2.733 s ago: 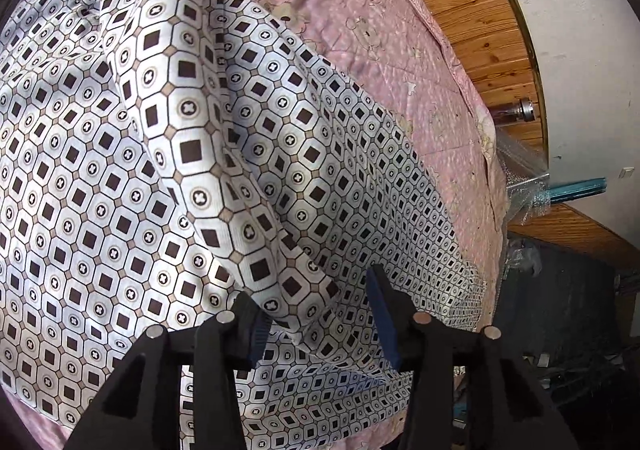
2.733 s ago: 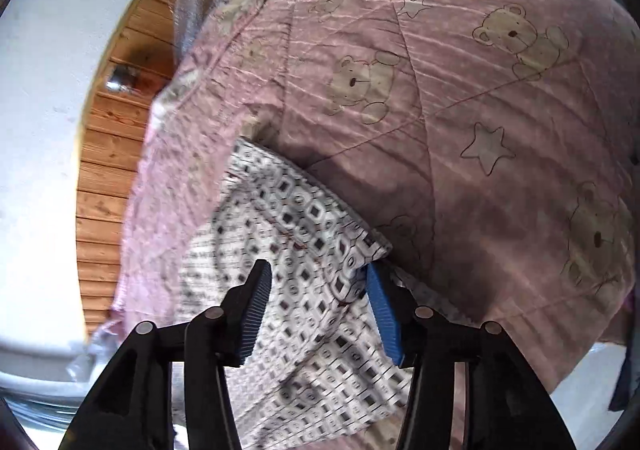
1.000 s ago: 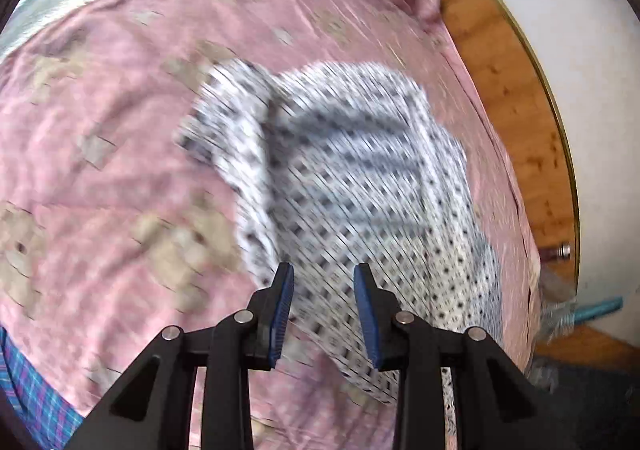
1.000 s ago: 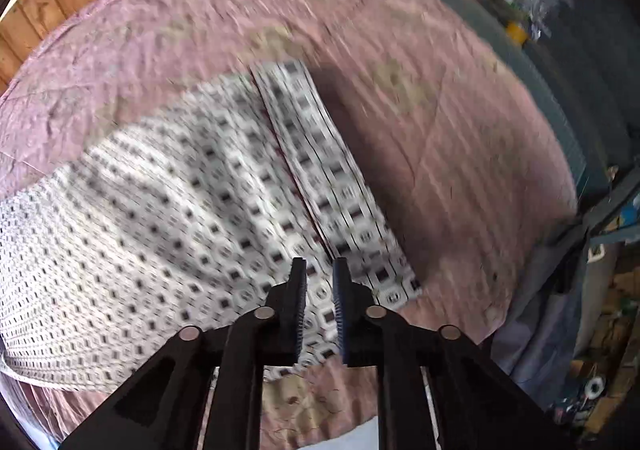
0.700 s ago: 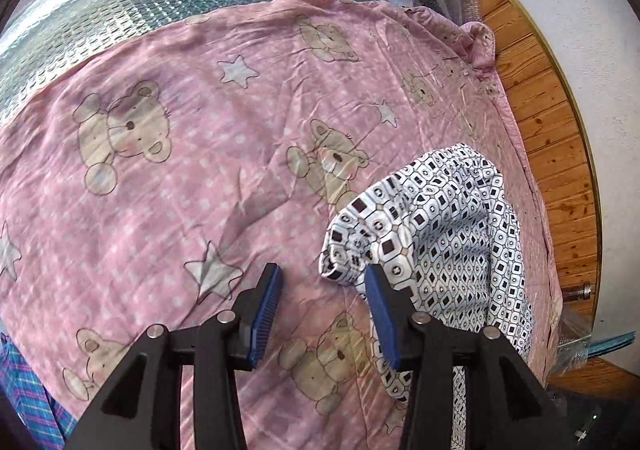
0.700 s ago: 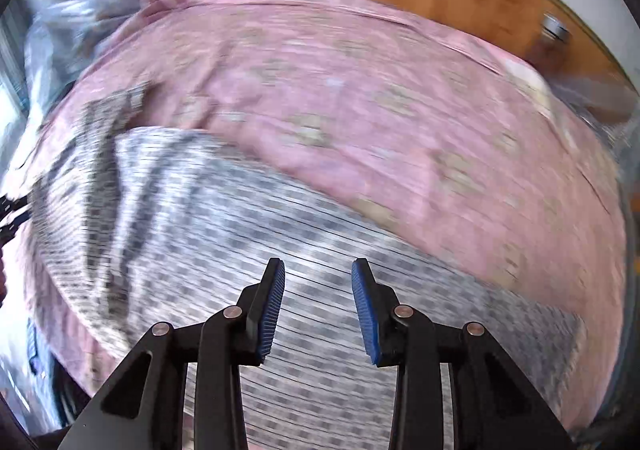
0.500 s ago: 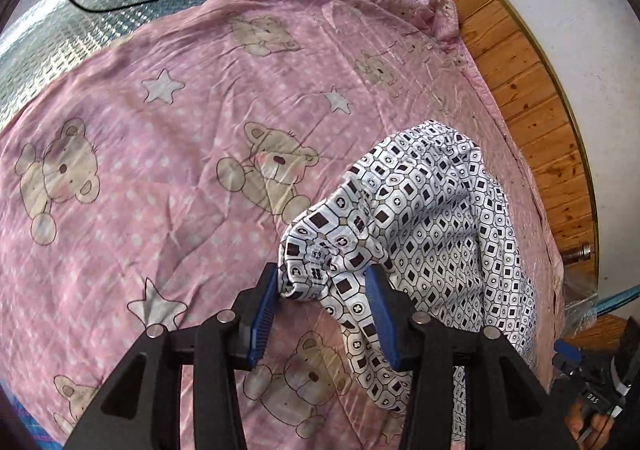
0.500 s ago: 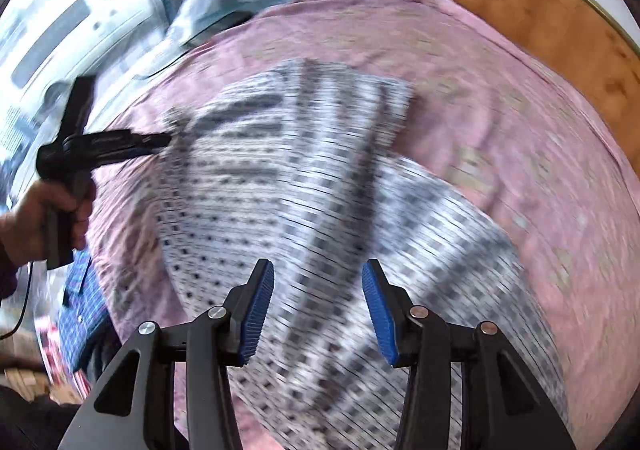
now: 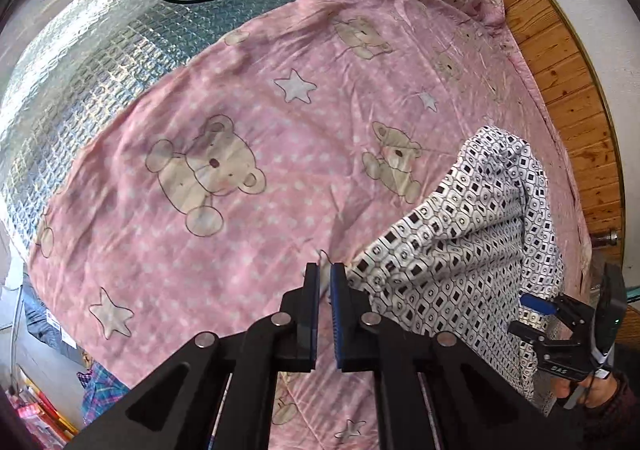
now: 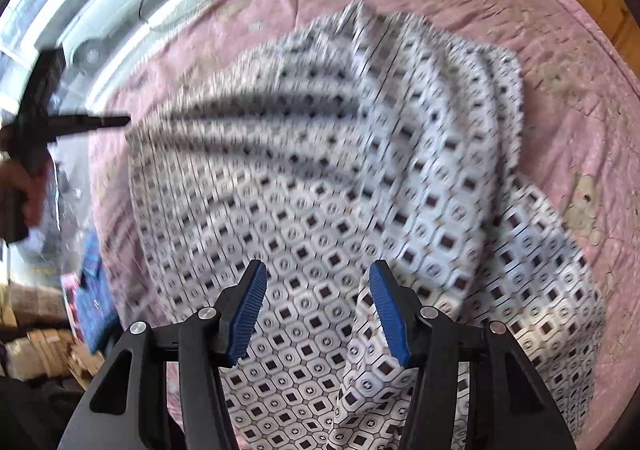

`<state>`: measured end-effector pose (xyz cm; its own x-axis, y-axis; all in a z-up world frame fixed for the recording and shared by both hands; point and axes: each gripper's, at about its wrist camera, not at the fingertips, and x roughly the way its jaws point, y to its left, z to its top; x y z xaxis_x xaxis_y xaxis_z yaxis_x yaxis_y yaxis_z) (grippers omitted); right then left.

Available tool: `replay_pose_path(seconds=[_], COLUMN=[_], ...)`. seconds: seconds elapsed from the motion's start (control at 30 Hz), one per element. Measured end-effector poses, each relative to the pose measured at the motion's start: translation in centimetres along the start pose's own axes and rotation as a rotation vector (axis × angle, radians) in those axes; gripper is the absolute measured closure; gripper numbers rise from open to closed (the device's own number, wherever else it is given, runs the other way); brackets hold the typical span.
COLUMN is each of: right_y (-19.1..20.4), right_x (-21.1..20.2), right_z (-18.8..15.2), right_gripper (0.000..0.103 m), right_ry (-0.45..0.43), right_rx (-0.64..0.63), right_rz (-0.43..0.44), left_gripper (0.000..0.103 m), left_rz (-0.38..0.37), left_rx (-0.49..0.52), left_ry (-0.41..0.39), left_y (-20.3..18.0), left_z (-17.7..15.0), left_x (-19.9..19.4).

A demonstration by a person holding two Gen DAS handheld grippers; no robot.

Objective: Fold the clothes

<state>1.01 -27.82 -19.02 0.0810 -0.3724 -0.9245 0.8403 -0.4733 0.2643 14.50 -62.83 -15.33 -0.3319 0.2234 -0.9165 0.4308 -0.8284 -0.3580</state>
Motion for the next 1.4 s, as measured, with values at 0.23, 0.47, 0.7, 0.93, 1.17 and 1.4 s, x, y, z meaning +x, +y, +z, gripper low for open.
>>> replay_pose_path(seconds=[0.23, 0.47, 0.7, 0.93, 1.17, 1.4], right_y=[-10.3, -0.4, 14.4, 8.4, 1.5, -6.1], right_x=[0.9, -2.2, -3.7, -6.1, -10.3, -15.3], right_z=[7.7, 11.8, 5.7, -1.4, -8.6, -18.5], right_gripper=[0.044, 0.1, 0.069, 0.058, 0.057, 0.057], right_ry=[-0.082, -0.241, -0.272, -0.192, -0.158, -0.172], right_rx=[0.349, 0.151, -0.201, -0.031, 0.175, 0.511], right_rz=[-0.073, -0.029, 0.046, -0.033, -0.139, -0.234], left_gripper=[0.093, 0.082, 0.058, 0.051, 0.048, 0.092], left_rz=[-0.049, -0.297, -0.491, -0.528, -0.417, -0.328], left_rx=[-0.048, -0.072, -0.166, -0.294, -0.246, -0.198], left_ry=[-0.053, -0.093, -0.128, -0.056, -0.055, -0.079], left_y=[0.7, -3.6, -6.2, -5.3, -7.5, -8.9], left_z=[1.1, 3.0, 3.3, 1.3, 1.1, 1.5], left_x=[-3.0, -3.9, -2.1, 2.6, 4.9, 4.7])
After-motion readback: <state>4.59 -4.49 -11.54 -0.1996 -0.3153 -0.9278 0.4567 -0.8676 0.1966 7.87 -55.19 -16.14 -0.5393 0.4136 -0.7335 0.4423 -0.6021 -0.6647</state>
